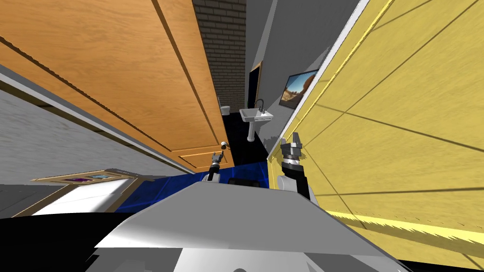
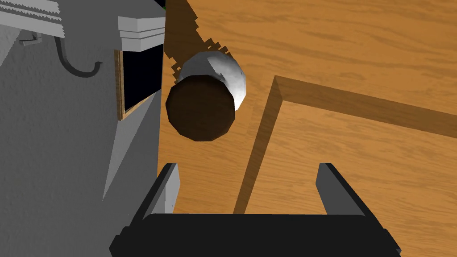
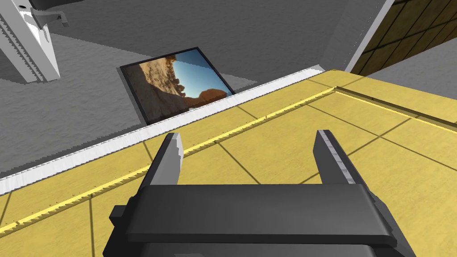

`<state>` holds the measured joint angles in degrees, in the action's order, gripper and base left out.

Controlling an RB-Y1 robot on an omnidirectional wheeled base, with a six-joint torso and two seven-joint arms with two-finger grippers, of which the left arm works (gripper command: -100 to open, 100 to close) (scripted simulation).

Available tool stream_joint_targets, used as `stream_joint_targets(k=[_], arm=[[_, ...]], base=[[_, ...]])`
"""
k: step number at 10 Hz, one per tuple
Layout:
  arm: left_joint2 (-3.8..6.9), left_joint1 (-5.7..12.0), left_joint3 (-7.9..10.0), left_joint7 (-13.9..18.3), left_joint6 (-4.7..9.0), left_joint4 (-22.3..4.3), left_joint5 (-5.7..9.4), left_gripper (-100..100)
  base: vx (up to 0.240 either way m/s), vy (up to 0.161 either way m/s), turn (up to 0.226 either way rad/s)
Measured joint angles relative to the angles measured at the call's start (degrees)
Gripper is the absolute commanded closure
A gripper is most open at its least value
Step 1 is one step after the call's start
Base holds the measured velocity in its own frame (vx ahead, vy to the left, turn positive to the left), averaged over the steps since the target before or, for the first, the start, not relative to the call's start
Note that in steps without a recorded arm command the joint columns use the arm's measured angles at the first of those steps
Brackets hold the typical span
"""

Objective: Pull the door open

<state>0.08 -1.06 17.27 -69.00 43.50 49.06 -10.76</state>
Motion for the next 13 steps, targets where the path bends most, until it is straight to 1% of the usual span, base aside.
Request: stream_joint_targets(k=[1, 3, 5, 7, 8, 9, 11, 13], arm=[[0.28, 0.05, -0.4, 1.62, 0.14, -0.09, 0.73, -100], [0.57, 0.03, -0.88, 4.02, 0.19, 0.0, 1.54, -100], [1.02, 0.04, -1.77, 7.25, 0.36, 0.02, 3.06, -100], [1.3, 0.02, -2.35, 10.03, 0.45, 0.11, 4.05, -100], [1.54, 0.03, -2.81, 11.69, 0.55, 0.08, 4.86, -100], [1.65, 0.05, -3.03, 12.88, 0.63, 0.04, 5.25, -100], [2.08, 0.11, -3.87, 16.01, 0.77, 0.02, 6.73, -100], [2.31, 0.07, -4.52, 18.75, 0.87, 0.14, 7.84, -100]], base=[[-0.048, -0.001, -0.01], [-0.053, 0.0, -0.031], [-0.065, 0.003, -0.022], [-0.061, -0.001, -0.027], [-0.048, 0.002, -0.01], [-0.046, 0.006, -0.018], [-0.049, 0.0, -0.019], [-0.049, 0.003, -0.018]])
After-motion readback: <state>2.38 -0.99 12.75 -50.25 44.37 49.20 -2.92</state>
